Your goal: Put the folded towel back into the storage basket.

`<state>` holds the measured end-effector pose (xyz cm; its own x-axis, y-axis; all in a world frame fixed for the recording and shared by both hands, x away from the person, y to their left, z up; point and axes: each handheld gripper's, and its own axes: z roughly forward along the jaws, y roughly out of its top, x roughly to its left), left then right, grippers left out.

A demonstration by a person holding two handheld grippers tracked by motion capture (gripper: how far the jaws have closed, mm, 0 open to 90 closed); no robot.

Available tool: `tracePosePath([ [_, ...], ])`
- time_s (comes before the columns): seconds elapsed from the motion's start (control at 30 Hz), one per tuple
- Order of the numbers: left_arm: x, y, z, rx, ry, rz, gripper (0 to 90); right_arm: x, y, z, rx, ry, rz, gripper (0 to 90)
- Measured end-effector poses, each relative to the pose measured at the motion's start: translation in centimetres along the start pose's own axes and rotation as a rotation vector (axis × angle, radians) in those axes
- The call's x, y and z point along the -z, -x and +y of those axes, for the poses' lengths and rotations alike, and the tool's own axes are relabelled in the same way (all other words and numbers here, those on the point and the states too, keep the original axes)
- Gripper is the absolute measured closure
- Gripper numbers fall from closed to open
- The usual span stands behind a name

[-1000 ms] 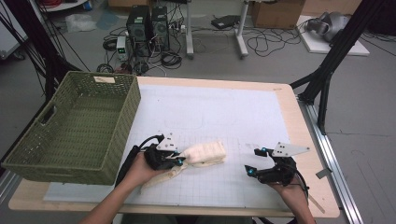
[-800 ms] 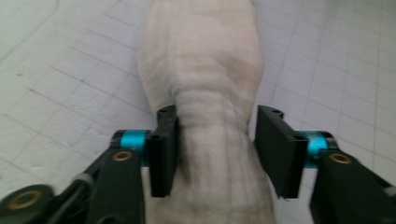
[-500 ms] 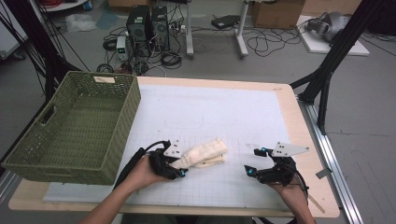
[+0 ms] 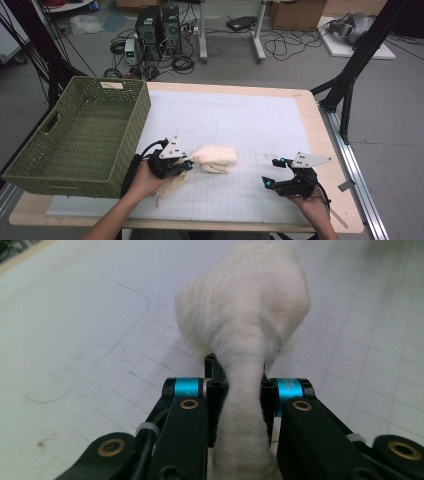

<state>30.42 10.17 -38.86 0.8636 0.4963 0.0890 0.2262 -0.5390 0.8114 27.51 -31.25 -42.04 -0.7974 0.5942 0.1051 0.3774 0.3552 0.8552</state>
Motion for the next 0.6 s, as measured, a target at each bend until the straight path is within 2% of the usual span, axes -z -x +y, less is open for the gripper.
tracePosePath([
  [0.17, 2.4, -0.9, 1.1, 0.032, 0.042, 0.048, 81.4, 0.0, 0.0, 0.0, 0.001, -0.001, -0.002, 21.5],
  [0.3, 4.0, -1.7, 1.4, 0.056, 0.08, 0.079, 81.3, 0.0, 0.0, 0.0, 0.001, -0.001, -0.001, 21.6],
  [0.43, 5.6, -2.4, 1.2, 0.067, 0.133, 0.078, 81.4, -0.2, 0.0, 0.0, 0.005, -0.003, 0.0, 21.6],
  [0.6, 6.8, -2.9, 1.5, 0.076, 0.17, 0.07, 81.3, -0.3, 0.0, 0.0, 0.006, -0.006, 0.002, 21.5],
])
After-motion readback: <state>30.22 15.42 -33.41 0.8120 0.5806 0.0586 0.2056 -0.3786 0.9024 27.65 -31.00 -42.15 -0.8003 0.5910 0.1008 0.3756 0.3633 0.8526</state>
